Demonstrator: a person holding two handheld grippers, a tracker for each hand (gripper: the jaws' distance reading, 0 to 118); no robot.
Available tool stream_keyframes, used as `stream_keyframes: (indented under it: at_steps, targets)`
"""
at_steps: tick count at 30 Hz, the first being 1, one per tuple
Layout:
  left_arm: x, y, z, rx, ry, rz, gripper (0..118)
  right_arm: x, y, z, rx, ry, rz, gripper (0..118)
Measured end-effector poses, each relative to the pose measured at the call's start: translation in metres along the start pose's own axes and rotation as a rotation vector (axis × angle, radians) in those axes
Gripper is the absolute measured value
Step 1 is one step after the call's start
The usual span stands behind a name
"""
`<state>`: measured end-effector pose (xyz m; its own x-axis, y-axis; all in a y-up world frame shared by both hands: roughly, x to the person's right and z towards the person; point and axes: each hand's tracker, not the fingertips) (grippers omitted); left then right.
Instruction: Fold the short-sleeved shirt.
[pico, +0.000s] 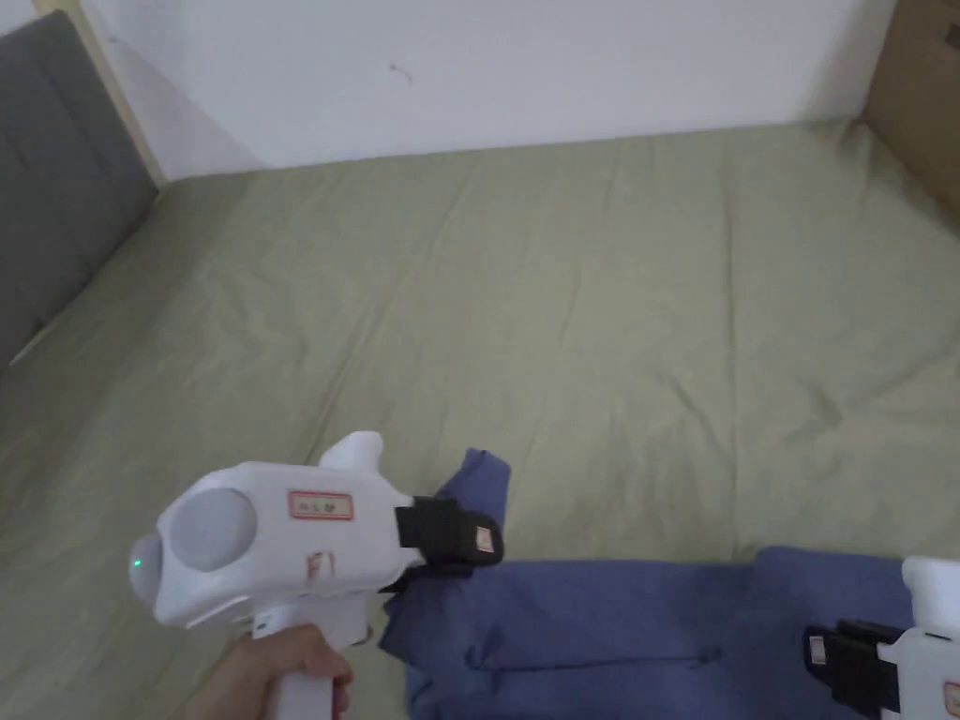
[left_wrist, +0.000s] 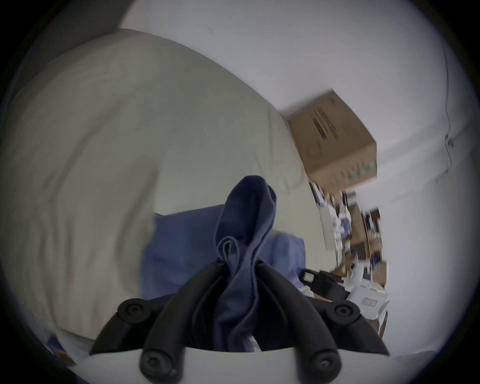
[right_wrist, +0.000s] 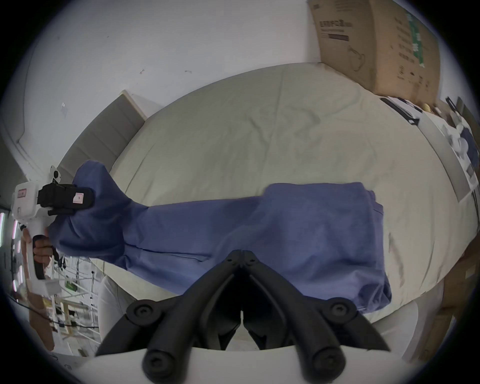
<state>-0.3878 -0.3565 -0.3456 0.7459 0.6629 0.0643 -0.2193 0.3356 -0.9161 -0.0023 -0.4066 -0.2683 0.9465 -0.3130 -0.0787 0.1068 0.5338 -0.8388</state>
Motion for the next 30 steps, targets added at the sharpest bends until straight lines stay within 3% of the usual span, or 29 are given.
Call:
stream_keyframes:
  at_steps: [6, 7, 10, 13, 17, 19, 20, 21, 22, 23, 24, 26, 30]
  targets:
    - [0.039, 0.001, -0.107, -0.174, 0.001, -0.061, 10, 0.036, -0.009, 0.014, 0.028, -0.024, -0.090, 0]
    - [0.042, 0.000, -0.119, -0.201, -0.007, -0.071, 17, 0.041, -0.010, 0.016, 0.032, -0.033, -0.098, 0]
    - [0.049, -0.004, -0.144, -0.275, -0.001, -0.078, 95, 0.053, -0.012, 0.018, 0.034, -0.074, -0.119, 0]
    - [0.054, -0.005, -0.138, -0.224, -0.040, -0.101, 108, 0.061, -0.015, 0.019, 0.032, -0.083, -0.130, 0]
    - [0.043, 0.005, -0.110, -0.144, -0.004, -0.083, 108, 0.063, -0.018, 0.019, 0.029, -0.079, -0.141, 0]
    - [0.032, 0.008, -0.096, -0.124, 0.014, -0.057, 107, 0.061, -0.020, 0.018, 0.029, -0.077, -0.147, 0]
    - [0.024, 0.006, -0.090, -0.109, 0.023, -0.044, 101, 0.061, -0.021, 0.017, 0.029, -0.073, -0.151, 0]
    - [0.017, 0.004, -0.086, -0.089, 0.034, -0.030, 86, 0.060, -0.023, 0.017, 0.029, -0.068, -0.154, 0]
    - [0.012, 0.002, -0.084, -0.085, 0.041, -0.023, 59, 0.059, -0.023, 0.017, 0.030, -0.065, -0.157, 0]
    - [0.008, -0.001, -0.085, -0.088, 0.063, -0.018, 17, 0.058, -0.024, 0.017, 0.031, -0.062, -0.159, 0]
    - [0.003, -0.005, -0.088, -0.097, 0.092, -0.003, 5, 0.057, -0.025, 0.017, 0.030, -0.057, -0.161, 0]
    - [-0.001, -0.014, -0.096, -0.131, 0.110, -0.012, 2, 0.056, -0.025, 0.017, 0.029, -0.052, -0.160, 0]
    - [0.010, -0.037, -0.114, -0.202, 0.014, -0.023, 2, 0.055, -0.025, 0.018, 0.031, -0.047, -0.151, 0]
